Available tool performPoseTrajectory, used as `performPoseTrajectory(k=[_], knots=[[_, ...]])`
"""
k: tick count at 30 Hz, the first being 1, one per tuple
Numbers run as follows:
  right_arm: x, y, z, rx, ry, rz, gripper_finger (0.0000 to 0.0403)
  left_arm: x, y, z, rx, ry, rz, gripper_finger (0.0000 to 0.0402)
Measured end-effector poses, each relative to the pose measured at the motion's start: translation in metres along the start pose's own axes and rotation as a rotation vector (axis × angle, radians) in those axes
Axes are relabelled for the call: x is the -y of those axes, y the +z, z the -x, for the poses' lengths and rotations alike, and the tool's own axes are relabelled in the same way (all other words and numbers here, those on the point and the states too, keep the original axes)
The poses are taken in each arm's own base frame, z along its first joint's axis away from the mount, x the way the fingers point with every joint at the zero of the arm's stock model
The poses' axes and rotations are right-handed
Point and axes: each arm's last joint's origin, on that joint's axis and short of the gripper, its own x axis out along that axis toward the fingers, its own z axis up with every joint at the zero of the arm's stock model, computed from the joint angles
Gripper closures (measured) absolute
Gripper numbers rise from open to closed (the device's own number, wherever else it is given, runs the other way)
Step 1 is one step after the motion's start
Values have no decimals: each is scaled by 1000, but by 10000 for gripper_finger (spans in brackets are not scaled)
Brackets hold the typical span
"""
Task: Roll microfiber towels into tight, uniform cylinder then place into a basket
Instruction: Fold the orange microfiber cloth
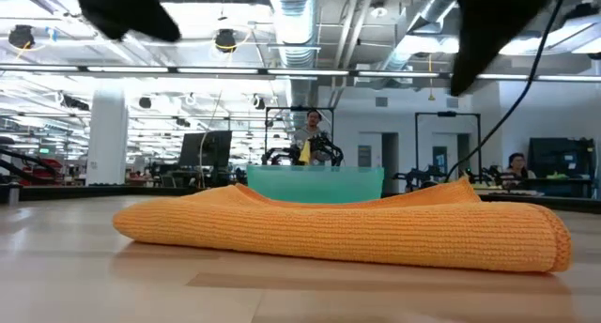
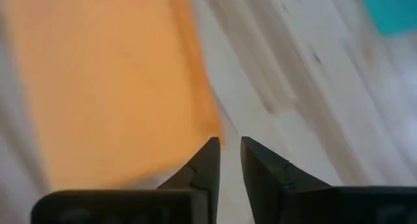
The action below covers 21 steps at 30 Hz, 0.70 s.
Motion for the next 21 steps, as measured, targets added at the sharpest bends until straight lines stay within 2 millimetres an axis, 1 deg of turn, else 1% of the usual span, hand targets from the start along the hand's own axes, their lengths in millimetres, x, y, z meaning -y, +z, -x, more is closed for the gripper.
performPoseTrajectory(k=[3, 8, 11, 14, 17, 21], knots=[[-8, 15, -3, 80, 101, 30, 329, -2, 5, 13, 47, 1, -19, 346], [-18, 48, -9, 208, 312, 108, 339, 2, 1, 15, 49, 5, -47, 346], [-16, 69, -14, 271, 398, 133, 342, 4, -2, 12, 35, 7, -47, 346], [-9, 86, -21, 280, 470, 164, 345, 4, -2, 12, 25, -8, -37, 346], [-1, 96, -37, 277, 507, 152, 352, 5, -2, 12, 19, -18, -26, 346], [9, 99, -69, 250, 559, 119, 372, 7, -4, 14, 16, -28, -30, 346]])
